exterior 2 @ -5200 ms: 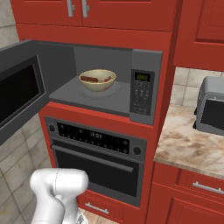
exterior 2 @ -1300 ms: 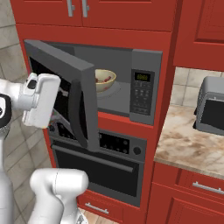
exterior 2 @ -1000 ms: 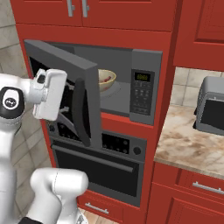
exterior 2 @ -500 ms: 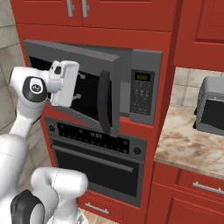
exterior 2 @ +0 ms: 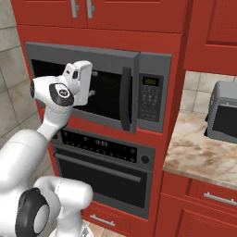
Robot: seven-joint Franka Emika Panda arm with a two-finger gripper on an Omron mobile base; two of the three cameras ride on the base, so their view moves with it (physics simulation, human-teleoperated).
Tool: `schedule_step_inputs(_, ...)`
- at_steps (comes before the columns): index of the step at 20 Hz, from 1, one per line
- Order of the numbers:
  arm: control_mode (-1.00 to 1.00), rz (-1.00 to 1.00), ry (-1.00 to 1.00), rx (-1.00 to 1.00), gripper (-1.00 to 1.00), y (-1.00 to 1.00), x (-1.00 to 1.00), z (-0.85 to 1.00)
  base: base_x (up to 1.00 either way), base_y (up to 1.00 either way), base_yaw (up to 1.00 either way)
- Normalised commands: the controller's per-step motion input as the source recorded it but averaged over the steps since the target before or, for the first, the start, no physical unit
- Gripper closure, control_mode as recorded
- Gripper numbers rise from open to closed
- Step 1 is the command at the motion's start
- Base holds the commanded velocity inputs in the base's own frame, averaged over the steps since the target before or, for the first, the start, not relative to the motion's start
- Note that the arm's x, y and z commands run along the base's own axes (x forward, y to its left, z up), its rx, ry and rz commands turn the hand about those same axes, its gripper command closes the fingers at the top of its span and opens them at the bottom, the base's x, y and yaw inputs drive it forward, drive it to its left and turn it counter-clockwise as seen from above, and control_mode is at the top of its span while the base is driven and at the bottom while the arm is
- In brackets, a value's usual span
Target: Place the bowl containing the hot dog and steak in the microwave. Close the microwave door and press the start button to microwave the meal.
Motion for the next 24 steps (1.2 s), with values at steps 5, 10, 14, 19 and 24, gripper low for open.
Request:
schedule_step_inputs(5,-1.00,0.18,-0.16,0.00,-1.00,-0.19,0.81,-0.06,0.00,0.00,0.00)
schedule_step_inputs(10,-1.00,0.12,0.00,0.04,-1.00,-0.19,0.95,0.00,0.00,0.00,0.00)
schedule_step_inputs(14,-1.00,0.14,0.00,0.04,-1.00,-0.23,0.78,0.00,0.00,0.00,0.00)
schedule_step_inputs(19,-1.00,0.05,0.00,0.00,-1.00,-0.02,-0.23,0.31,0.00,0.00,0.00)
schedule_step_inputs(24,-1.00,0.00,0.03,0.00,-1.00,0.00,-0.62,0.57,0.00,0.00,0.00)
